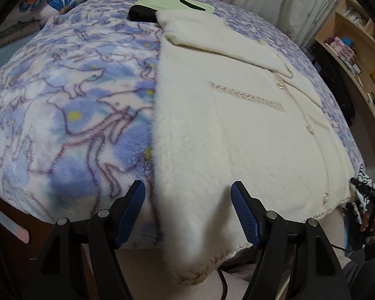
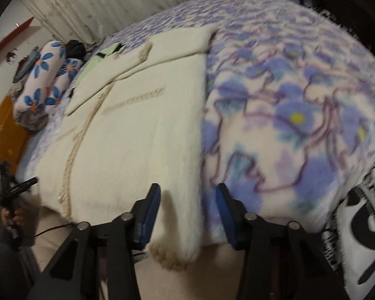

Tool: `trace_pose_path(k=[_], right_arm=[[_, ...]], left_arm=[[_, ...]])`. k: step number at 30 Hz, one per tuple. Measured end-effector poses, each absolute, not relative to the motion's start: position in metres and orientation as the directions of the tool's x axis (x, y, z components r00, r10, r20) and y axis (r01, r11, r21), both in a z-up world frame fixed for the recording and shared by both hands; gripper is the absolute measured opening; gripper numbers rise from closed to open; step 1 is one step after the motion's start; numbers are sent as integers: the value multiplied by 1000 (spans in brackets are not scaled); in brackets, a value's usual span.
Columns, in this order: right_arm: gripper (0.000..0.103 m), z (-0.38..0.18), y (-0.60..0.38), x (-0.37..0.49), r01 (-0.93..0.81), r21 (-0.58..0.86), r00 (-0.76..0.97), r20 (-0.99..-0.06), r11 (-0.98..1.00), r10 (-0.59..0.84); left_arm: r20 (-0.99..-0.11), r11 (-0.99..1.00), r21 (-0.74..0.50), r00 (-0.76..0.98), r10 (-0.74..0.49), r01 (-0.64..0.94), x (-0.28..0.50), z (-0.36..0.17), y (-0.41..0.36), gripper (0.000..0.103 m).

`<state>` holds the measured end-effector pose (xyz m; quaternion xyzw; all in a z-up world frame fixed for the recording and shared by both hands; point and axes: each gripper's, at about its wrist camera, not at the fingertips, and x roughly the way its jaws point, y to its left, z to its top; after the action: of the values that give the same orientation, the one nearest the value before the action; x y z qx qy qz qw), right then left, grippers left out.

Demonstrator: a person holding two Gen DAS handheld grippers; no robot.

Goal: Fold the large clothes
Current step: 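Grasp the cardigan hem with the right gripper and lift it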

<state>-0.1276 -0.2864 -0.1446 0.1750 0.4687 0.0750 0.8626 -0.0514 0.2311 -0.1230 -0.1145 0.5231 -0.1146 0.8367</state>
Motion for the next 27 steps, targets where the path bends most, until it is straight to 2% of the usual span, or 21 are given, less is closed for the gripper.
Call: trace_pose_path(k=[1,4,6,19,21,23,24,27], right_arm=[[30,-146,-284,-128,25,379,544,-781,925,306],[29,-146,-277,-128,-16,397,541,-768,918,342],[22,-144,-272,-127,-56,434,538,-746,899,393],[22,-167,-271,-109,-31,465,488,-766,885,420],[21,-167,-269,-109,-32,452,487,-772,892,409],[19,-164,-265,-110,-39,429,491,-778,902,392],[18,-161,-263,-110,-47,418,494,-780,907,384],[12,-151,-257,-112,-68,388,510,-778,919,366]], left_arm=[[-847,945,-319,425,-320,75,-51,-123,232,69],[-830,925,-371,416,-372,87,-53,-123,234,66],[-816,906,-410,401,-416,107,-55,-124,235,61],[-828,911,-385,381,-411,146,-47,-135,218,62],[-833,917,-367,384,-398,154,-48,-132,215,50],[-836,921,-354,385,-390,163,-48,-129,210,23],[-836,921,-354,386,-391,164,-47,-128,209,16],[-825,910,-384,385,-414,157,-44,-120,205,12]])
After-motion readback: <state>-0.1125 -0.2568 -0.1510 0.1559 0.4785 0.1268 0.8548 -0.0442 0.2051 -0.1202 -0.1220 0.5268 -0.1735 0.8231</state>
